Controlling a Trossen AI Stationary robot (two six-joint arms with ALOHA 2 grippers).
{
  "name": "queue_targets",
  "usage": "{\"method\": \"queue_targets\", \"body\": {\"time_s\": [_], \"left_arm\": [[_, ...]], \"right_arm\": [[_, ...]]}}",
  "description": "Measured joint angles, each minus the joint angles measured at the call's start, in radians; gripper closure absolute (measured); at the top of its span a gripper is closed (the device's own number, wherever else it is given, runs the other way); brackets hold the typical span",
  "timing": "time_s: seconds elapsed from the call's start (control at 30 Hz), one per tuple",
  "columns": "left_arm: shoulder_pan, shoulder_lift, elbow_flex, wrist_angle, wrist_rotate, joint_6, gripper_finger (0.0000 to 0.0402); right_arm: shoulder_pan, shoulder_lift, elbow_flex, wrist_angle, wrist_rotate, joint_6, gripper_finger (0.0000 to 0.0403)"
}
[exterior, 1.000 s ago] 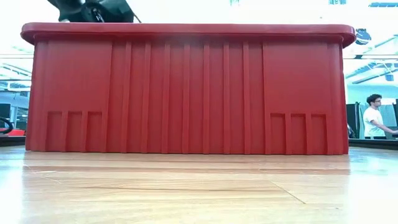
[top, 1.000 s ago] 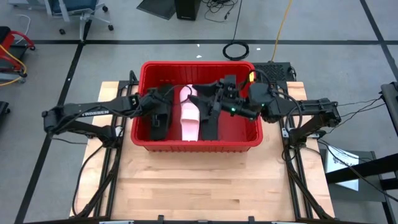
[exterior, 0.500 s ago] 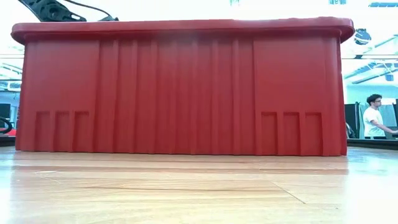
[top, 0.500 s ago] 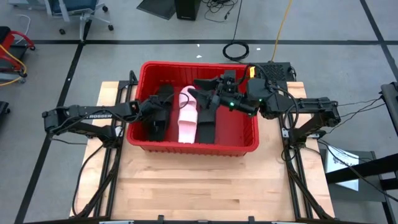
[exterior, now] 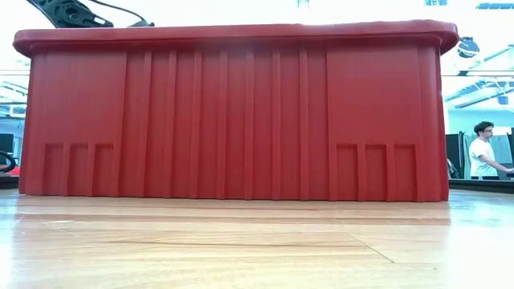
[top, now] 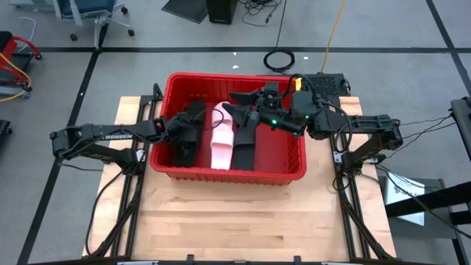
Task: Pick and place slides into bin
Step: Put the black slide into the red bin, then return to Home Position
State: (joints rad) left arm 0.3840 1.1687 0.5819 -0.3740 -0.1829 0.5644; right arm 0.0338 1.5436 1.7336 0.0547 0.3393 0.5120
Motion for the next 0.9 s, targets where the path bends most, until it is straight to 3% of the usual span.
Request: {"method": "queue_targets", "body": {"time_s": [0.17, 0.33, 0.47, 0.9], "left_arm": [[0.000, -0.001, 0.080, -0.050, 0.000, -0.022, 0.0174], [0.000, -0.001, 0.155, -0.088, -0.005, -0.025, 0.0133], [0.000, -0.001, 0.210, -0.154, -0.043, -0.017, 0.0121], [-0.003, -0.020, 0.226, -0.382, -0.148, -0.086, 0.0119]], "right_arm": [[0.001, 0.000, 0.000, 0.000, -0.003, 0.000, 0.0101], [0.009, 0.000, 0.000, 0.000, -0.004, 0.000, 0.0101], [0.020, 0.000, 0.000, -0.001, -0.004, -0.001, 0.0101], [0.034, 0.000, 0.000, 0.000, -0.005, -0.021, 0.0101]]}}
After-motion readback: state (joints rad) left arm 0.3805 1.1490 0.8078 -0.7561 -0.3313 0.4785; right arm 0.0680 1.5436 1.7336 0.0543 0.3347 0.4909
